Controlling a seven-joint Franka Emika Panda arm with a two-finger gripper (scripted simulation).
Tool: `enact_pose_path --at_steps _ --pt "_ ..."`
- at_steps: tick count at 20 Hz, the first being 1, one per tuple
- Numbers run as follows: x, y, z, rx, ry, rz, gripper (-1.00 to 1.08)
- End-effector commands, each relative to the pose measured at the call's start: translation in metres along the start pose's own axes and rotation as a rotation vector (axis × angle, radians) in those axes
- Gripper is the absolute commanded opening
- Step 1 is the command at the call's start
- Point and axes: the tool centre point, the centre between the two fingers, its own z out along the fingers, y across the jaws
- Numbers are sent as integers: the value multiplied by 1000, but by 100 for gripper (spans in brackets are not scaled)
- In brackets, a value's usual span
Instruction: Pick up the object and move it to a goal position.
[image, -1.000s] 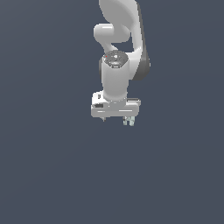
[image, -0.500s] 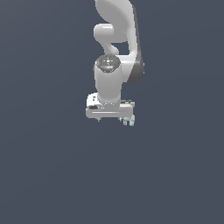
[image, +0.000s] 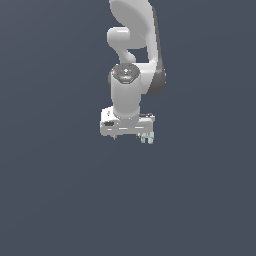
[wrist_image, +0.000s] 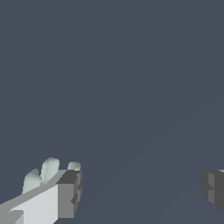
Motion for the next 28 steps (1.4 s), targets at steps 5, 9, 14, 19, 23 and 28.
enact_pose_path --at_steps 5,9,14,19,23,28 --pt "-5 -10 7 -2 -1 -117 100" --pt "-10 -19 13 -4 -2 -225 100" --pt "-18 -33 21 -6 -2 -390 100" --pt "-27 -47 29 -7 -2 -559 100" --pt "-35 -59 36 -8 -2 -694 100" --pt "-44 -73 43 -8 -1 -864 100"
